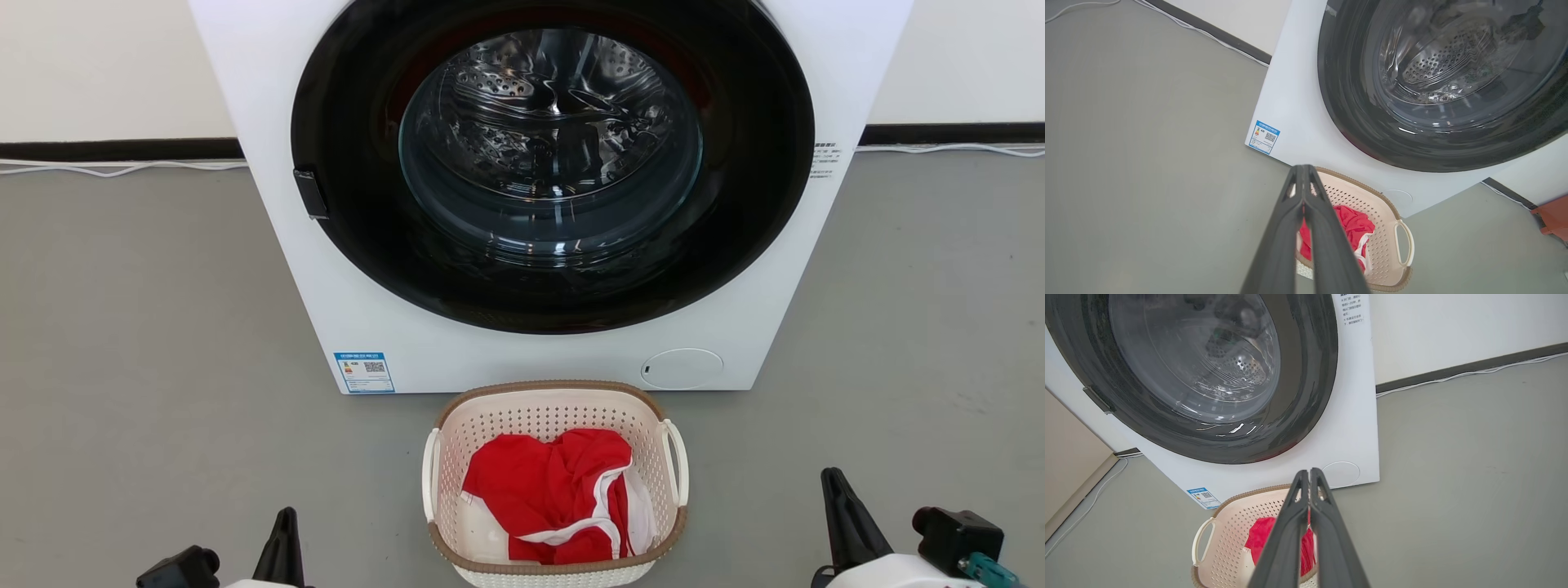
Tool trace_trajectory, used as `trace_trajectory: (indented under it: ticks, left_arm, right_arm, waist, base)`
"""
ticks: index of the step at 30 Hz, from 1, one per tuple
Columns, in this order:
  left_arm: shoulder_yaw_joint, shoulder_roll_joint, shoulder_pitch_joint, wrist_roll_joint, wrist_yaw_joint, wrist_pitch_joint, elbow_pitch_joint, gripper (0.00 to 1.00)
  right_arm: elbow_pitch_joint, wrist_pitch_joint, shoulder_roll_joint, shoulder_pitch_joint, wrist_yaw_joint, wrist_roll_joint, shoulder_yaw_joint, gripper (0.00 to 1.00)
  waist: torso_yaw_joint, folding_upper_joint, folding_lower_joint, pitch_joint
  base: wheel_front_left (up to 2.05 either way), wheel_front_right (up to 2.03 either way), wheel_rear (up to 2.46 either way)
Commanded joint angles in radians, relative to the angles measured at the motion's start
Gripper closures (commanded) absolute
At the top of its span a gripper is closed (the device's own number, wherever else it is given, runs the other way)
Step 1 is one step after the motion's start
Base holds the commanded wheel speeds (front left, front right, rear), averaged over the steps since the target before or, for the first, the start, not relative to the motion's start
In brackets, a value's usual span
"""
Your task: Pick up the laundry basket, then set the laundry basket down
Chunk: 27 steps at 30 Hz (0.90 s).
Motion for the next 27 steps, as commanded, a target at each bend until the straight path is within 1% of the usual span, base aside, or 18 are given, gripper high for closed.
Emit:
trace_trajectory:
  ticks: [1, 27]
  left_arm:
    - [0.013, 0.007, -0.041, -0.032, -0.012, 0.005, -0.031, 1.0]
    - [0.038, 0.006, -0.064, -0.295, -0.039, 0.081, -0.065, 1.0]
  right_arm:
    - [-0.032, 0.006, -0.007, -0.04, 0.001, 0.039, -0.001, 1.0]
    - [-0.045, 0.063, -0.009, -0.066, 0.003, 0.373, -0.005, 1.0]
  waist:
    - [0.0, 0.0, -0.0002, 0.0]
    - [-0.004, 0.0, -0.0002, 0.0]
  base:
    - [0.0, 0.0, 0.0]
    - [0.0, 0.0, 0.0]
